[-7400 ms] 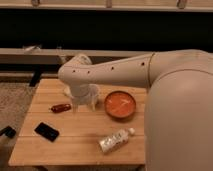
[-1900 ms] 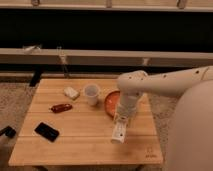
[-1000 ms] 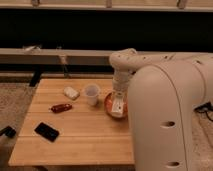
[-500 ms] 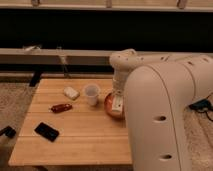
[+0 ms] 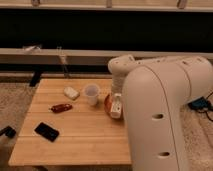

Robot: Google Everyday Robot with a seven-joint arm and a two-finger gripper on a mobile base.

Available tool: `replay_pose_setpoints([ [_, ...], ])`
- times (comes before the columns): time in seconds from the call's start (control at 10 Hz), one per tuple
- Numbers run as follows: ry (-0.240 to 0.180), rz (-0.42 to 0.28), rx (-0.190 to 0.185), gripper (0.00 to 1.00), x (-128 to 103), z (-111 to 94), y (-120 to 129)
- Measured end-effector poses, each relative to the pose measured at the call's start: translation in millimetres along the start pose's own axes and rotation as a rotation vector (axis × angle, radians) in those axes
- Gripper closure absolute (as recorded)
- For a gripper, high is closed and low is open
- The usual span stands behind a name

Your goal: Place the bottle in the ceramic bowl

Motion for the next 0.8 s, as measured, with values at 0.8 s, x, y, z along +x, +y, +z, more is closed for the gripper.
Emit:
replay_pose_setpoints([
  [0.8, -0.058, -0.001, -0.035, 0.38, -4, -13, 3],
])
